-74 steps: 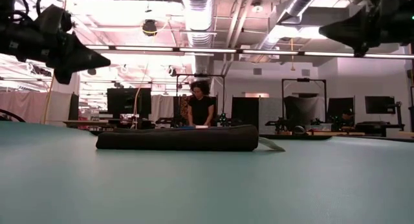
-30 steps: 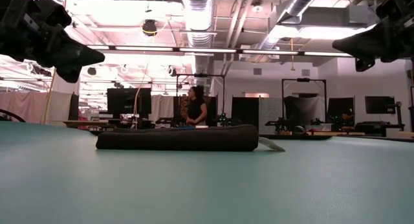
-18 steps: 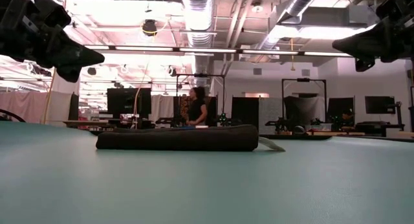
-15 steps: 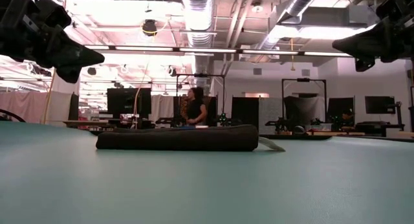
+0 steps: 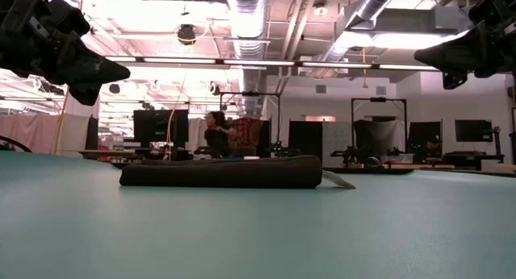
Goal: Roll towel
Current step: Return to Home Position
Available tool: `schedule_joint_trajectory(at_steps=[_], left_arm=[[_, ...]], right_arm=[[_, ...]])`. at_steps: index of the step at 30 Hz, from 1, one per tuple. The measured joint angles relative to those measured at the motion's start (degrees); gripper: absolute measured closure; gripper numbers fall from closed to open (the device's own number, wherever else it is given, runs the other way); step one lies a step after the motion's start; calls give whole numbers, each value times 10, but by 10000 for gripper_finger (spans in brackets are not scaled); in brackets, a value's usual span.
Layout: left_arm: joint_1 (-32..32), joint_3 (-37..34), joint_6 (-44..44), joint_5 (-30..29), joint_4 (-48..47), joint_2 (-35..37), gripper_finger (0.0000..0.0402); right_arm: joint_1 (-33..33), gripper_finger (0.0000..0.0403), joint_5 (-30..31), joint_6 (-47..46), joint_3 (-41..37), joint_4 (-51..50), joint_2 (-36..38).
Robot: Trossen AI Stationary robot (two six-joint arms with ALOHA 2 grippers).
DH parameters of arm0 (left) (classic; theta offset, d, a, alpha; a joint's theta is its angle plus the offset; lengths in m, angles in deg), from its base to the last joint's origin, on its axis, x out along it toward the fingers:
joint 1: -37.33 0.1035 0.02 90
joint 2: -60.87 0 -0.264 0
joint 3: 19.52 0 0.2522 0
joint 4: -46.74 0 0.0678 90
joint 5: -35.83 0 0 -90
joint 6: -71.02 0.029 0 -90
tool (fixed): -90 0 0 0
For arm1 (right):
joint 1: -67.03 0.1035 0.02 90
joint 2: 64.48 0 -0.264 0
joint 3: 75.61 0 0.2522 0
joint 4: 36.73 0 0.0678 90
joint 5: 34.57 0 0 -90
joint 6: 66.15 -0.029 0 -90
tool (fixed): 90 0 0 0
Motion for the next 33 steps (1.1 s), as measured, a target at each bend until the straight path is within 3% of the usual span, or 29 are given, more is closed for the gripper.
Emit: schedule_joint_trajectory(at_steps=[6,9,18,23,33], left_arm=[[9,0,-1,8,-3,4,401],[46,0,-1,23,-18,30,401],[109,4,28,-4,-59,123,401],[113,5,58,9,-62,120,402],[111,6,119,189,-80,123,402]], right_arm=[[0,376,0,0,0,0,0],[0,376,0,0,0,0,0],[0,376,-1,0,0,0,0],[0,376,0,0,0,-1,0],[0,376,-1,0,0,-1,0]])
